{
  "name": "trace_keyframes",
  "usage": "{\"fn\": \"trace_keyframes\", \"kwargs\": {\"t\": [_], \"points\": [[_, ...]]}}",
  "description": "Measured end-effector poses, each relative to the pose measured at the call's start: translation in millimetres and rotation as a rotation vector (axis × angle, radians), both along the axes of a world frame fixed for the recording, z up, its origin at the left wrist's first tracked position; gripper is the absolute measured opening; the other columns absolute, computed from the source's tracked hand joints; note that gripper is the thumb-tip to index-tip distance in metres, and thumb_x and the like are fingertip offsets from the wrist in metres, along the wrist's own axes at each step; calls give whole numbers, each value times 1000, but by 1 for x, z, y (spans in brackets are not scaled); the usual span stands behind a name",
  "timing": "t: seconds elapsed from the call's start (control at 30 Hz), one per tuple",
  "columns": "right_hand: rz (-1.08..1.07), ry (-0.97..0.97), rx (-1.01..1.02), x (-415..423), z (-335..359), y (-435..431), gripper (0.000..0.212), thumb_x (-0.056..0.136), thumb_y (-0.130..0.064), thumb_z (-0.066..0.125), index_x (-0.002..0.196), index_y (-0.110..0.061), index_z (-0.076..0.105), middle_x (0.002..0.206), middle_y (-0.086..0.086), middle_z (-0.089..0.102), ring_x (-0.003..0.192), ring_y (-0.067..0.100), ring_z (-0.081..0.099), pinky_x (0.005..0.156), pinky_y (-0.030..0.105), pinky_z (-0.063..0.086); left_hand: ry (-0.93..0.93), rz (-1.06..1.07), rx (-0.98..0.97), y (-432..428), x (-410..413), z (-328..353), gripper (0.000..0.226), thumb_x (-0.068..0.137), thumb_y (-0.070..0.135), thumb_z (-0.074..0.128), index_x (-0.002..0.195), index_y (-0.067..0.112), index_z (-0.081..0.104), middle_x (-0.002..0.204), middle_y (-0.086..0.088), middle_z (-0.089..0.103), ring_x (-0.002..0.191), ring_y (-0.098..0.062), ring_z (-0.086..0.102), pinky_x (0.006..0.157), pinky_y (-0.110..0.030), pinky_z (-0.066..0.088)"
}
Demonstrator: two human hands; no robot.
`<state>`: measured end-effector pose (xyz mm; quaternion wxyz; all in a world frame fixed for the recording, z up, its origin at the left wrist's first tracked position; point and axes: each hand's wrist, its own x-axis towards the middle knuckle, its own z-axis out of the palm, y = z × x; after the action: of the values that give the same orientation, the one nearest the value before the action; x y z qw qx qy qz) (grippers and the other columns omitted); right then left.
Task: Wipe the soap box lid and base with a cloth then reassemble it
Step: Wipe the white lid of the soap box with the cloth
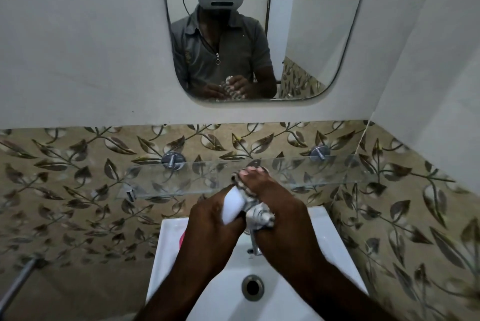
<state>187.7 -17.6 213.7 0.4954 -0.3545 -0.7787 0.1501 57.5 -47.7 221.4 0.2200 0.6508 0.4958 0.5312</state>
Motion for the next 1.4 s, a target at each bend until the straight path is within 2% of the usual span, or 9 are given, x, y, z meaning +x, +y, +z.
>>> {"fn": "trace_keyframes", "kwargs": {"t": [0.13, 0.3, 0.47, 0.63, 0.8, 0.97, 1.17, 1.33, 1.4], "points": [[108, -150, 255, 7, 0, -3, 63, 73, 10, 56, 132, -12, 56, 141, 5, 52, 137, 21, 43, 115, 38, 31, -74, 26, 34, 0, -5, -2, 16, 78, 5, 61, 82, 18, 70, 78, 7, 73, 75, 0, 66, 65, -21, 51], [-46, 139, -78, 1, 0, 17, 64, 71, 7, 57, 125, -29, 58, 126, -22, 56, 123, -4, 53, 105, 33, 42, -48, 23, 15, -5, 0, 4, 55, 68, 5, 62, 110, 41, 66, 99, 38, 67, 96, 16, 62, 77, -5, 44], [84, -91, 243, 2, 3, -4, 63, 72, 5, 50, 133, -10, 54, 140, 3, 51, 136, 20, 43, 115, 34, 31, -27, -1, 64, -3, -5, 3, 21, 77, 10, 62, 91, 23, 71, 87, 12, 74, 84, -2, 69, 71, -28, 55], [-54, 204, -45, -2, -1, 17, 70, 71, 10, 57, 127, -32, 56, 129, -17, 57, 125, 9, 55, 107, 27, 41, 8, -5, 107, -5, 1, 14, 62, 70, -3, 62, 105, 48, 62, 97, 40, 66, 94, 20, 60, 75, 0, 42], [94, -76, 264, -1, 0, -4, 61, 72, 5, 51, 131, -10, 56, 140, 4, 51, 136, 21, 44, 115, 36, 32, -19, 6, 96, 5, -8, 0, 13, 81, 13, 61, 84, 23, 68, 81, 15, 71, 77, 4, 65, 66, -19, 48], [-51, 187, -64, 1, 1, 20, 62, 70, 4, 55, 127, -22, 58, 129, -18, 56, 125, -1, 52, 106, 36, 43, 16, -5, 79, 2, 0, 9, 55, 71, 6, 62, 105, 49, 63, 98, 35, 69, 94, 16, 62, 75, -5, 44], [50, -76, 282, 2, 2, -1, 60, 72, 0, 46, 130, -9, 57, 141, 6, 51, 137, 20, 43, 114, 36, 32, -38, -8, 83, 6, -6, -1, 16, 79, 16, 60, 90, 21, 70, 85, 13, 74, 81, 0, 67, 69, -21, 51], [-6, 325, -264, 10, -4, 31, 51, 77, 14, 65, 113, -23, 62, 106, -32, 68, 109, -9, 60, 101, 38, 48, -22, 30, 28, -2, -1, 4, 59, 69, 7, 64, 103, 55, 59, 98, 41, 66, 94, 18, 61, 74, -1, 41], [103, 599, -539, 19, -5, 36, 46, 78, 16, 68, 109, -18, 69, 105, -9, 75, 105, 15, 68, 91, 40, 54, -73, 37, 0, -1, -3, -2, 54, 70, 10, 66, 103, 53, 60, 100, 37, 68, 94, 13, 64, 75, -2, 43]]}}
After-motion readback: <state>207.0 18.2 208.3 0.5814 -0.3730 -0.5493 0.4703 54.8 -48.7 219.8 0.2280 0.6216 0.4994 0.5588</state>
